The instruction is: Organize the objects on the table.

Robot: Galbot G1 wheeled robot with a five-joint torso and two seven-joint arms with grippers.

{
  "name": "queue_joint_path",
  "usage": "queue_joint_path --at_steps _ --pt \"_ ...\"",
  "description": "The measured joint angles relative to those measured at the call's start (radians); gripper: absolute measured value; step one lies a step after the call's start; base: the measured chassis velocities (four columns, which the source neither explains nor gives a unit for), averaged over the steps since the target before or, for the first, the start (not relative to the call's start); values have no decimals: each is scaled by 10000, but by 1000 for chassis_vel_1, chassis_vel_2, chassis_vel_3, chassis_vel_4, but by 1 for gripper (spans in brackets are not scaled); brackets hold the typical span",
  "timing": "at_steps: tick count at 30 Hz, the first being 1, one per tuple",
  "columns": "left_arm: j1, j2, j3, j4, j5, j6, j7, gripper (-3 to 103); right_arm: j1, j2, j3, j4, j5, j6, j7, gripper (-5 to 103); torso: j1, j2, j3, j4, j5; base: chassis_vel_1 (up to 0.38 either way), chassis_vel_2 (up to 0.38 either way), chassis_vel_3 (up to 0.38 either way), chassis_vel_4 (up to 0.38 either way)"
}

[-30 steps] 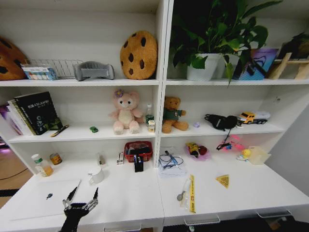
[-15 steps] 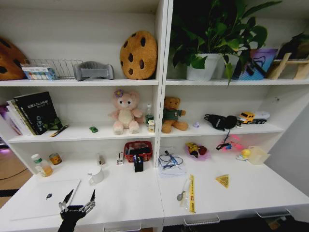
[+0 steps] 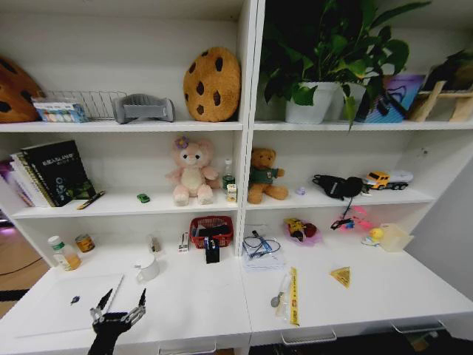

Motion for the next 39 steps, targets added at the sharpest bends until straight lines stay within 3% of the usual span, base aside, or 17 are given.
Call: queue_joint_path --at_steps 2,4,6,8,12,14,15,18,26,28,34,39 --pt "-13 40 -28 0 -52 12 -8 99 -24 9 6 0 -43 -3 4 61 0 0 0 0 0 0 0 0 0" --pt "-21 49 -33 0 -63 15 -8 99 -36 11 11 5 -44 -1 4 61 0 0 0 0 0 0 0 0 0" --pt "-69 88 -65 5 -133 52 -21 99 -183 3 20 184 -35 6 1 77 1 0 0 0 1 0 0 0 0" --pt "-87 104 -77 5 -156 63 -27 99 -289 -12 20 305 -31 13 -16 77 0 0 -1 1 0 0 0 0 0" --pt "-113 128 -94 4 -183 72 -33 99 -559 -56 9 567 -32 75 -80 93 0 0 0 0 1 0 0 0 0" --pt "-114 130 -95 5 -185 72 -33 99 -589 -62 8 592 -33 87 -85 93 0 0 0 0 1 0 0 0 0" --pt "-135 132 -98 5 -195 74 -36 99 -932 -102 -5 904 -46 195 -122 99 0 0 0 0 1 0 0 0 0" --pt "-236 64 -62 43 -197 68 -42 99 -2210 -166 -13 2017 -72 519 -127 100 0 0 -1 0 3 0 0 0 0" --pt "-637 27 116 310 -196 -2 -34 99 -5707 -339 -60 5152 1251 521 110 100 0 1 -2 -1 1 0 0 0 0" --pt "-775 47 171 413 -211 -14 -32 99 -7101 -392 -89 6272 1549 488 463 100 -1 2 -2 -5 -1 0 0 0 0" --pt "-966 145 281 569 -250 -61 -17 99 -9190 -418 111 8675 1872 770 1435 100 -1 1 -2 -1 0 0 0 0 0" --pt "-1153 210 329 734 -323 -98 -1 99 -10565 -452 518 10926 1767 882 1607 100 -1 1 -1 3 0 0 0 0 0"
